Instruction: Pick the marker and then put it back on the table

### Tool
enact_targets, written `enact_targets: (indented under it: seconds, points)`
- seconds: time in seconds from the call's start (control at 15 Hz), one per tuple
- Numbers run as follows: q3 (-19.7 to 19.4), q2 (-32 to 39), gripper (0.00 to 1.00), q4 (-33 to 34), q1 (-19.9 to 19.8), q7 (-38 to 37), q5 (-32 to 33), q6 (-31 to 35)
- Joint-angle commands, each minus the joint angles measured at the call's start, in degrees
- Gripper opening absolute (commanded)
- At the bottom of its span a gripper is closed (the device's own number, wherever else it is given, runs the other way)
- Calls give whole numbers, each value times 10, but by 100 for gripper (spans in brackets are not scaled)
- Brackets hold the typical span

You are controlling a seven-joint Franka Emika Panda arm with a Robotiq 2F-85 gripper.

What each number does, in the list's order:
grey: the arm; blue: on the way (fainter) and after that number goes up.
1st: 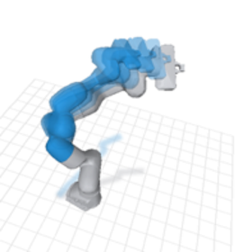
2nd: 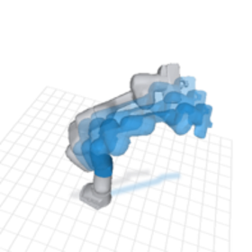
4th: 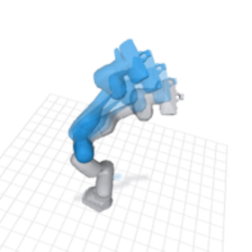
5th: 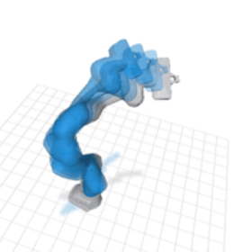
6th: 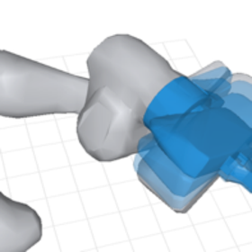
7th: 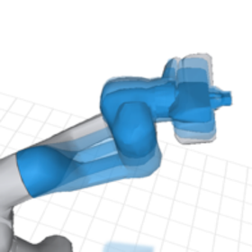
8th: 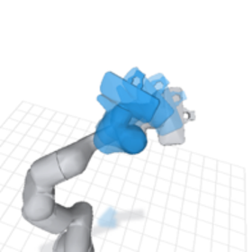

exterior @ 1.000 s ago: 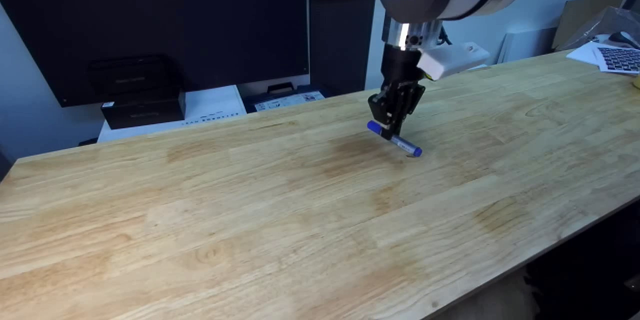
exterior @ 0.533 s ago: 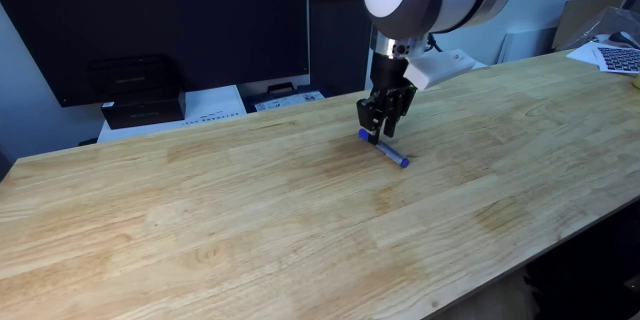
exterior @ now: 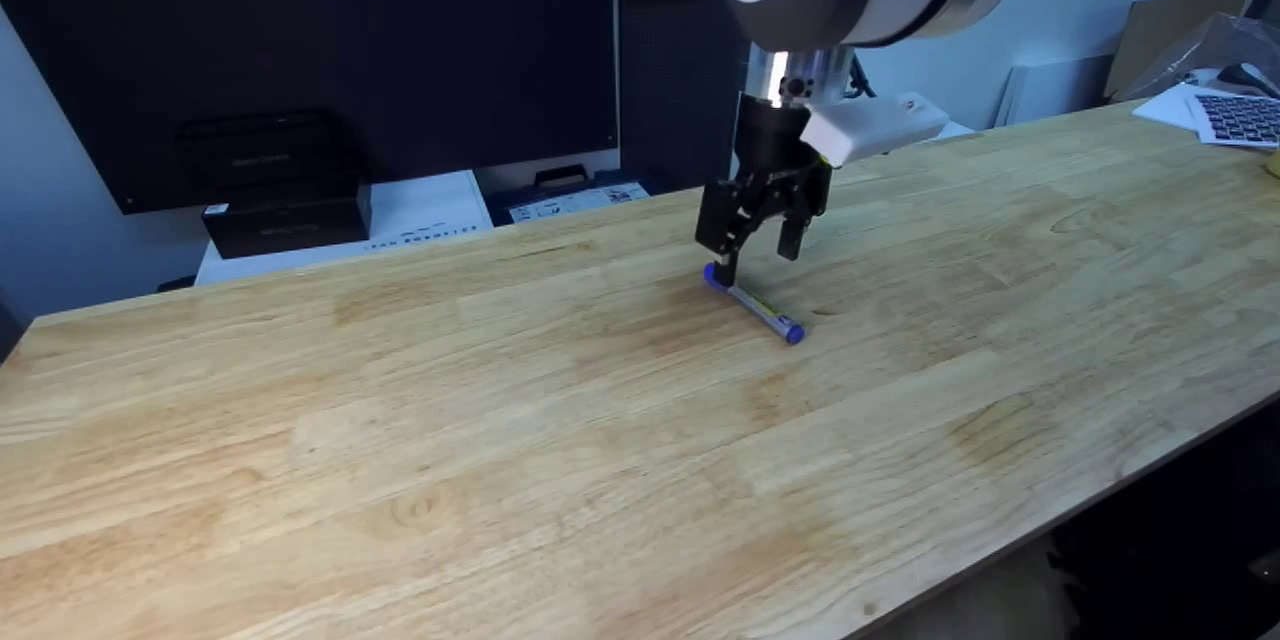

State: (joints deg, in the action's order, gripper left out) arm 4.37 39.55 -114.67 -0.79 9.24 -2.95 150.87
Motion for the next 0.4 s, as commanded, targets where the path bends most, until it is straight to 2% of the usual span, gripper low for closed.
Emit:
enact_targets:
  seconds: [0.0,0.07,0.13,0.33]
  points:
    - [31,-39,100,-7,-23,2,-30,-76]
    - [40,-49,100,-9,-29,10,-43,-99]
    - [21,-21,100,2,-12,3,-25,-63]
    - [31,-39,100,-1,-17,9,-40,-91]
